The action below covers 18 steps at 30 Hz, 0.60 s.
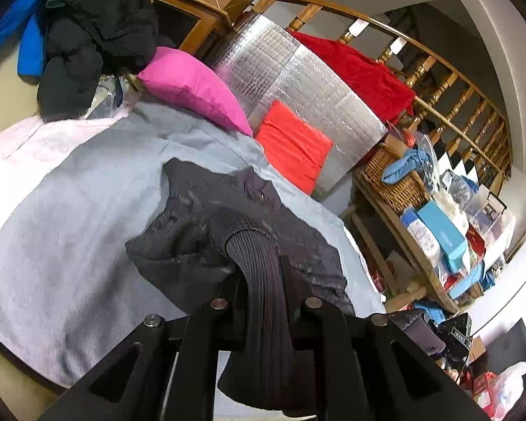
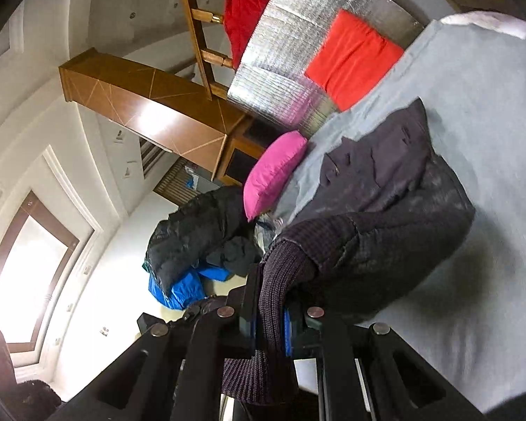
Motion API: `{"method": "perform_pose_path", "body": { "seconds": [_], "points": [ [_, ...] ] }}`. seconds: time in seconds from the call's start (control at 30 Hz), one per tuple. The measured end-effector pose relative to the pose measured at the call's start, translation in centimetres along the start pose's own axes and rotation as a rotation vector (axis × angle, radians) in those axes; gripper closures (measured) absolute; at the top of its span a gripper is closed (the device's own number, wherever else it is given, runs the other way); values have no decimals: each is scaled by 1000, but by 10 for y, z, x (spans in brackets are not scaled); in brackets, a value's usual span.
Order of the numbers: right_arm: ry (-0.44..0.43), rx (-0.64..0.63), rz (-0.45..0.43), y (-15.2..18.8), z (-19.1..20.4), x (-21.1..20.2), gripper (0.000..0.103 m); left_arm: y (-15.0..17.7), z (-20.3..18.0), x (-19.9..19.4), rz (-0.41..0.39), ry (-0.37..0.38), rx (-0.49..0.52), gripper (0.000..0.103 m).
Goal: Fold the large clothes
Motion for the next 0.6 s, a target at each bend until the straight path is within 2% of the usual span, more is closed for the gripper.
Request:
{"method": "perform_pose_path", "body": {
  "seconds": [0.4,0.6],
  "points": [
    [11,-8,-78,-58,20,26,92,-51,-11,34,-64,-12,5,90],
    [15,-22,-119,-101,29,45,93,-80,-14,58,-85,-22,13,90]
  ]
}}
Point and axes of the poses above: each gripper's, at about its wrist camera, not at the fingertips, and x roughly the way its jaws point, z to its left, y to its underside, the point moved 4 cm from there along x, roughly the way its jaws point, and after that the axes turned 11 degrees about y, right-handed, at the moved point
